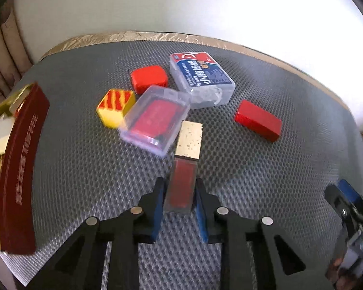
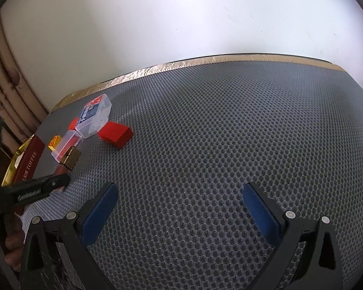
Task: Organize rigid objects
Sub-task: 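Lift the red lipstick toward the tin with the left gripper while the right gripper grasps the red block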
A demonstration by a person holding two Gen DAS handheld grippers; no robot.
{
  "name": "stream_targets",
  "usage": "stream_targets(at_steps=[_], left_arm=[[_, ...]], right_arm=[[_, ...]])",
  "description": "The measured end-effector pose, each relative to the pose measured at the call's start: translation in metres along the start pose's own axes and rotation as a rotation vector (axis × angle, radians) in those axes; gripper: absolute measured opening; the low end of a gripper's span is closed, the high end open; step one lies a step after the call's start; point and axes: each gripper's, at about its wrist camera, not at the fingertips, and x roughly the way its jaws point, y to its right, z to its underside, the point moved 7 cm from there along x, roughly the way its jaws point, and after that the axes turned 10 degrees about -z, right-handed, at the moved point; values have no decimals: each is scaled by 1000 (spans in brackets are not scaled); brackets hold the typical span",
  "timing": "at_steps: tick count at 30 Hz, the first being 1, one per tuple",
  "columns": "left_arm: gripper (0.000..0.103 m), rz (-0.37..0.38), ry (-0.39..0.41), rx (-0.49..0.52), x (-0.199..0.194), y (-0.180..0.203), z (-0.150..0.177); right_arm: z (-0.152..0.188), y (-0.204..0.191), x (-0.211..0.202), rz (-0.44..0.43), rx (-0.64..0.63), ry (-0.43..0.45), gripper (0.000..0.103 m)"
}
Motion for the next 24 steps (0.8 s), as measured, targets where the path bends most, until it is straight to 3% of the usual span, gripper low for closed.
stream_targets(at_steps=[6,9,15,18,24], left_arm=[[20,58,-11,-94,-17,-34,32],[20,49,-17,-107,-23,-47,40],[21,112,-36,-167,-27,-70,51],[21,96,-31,-151,-28,-71,51],[22,45,2,-100,-29,-66,53]], right_arm=[[1,-1,4,15,-10,-20,103],[1,-2,5,21,-11,-25,103],[0,-3,9,28,-24,-34,103],[-2,-16,13,-73,-69,-67,103],[-33,-51,29,-137,-289,-82,103]])
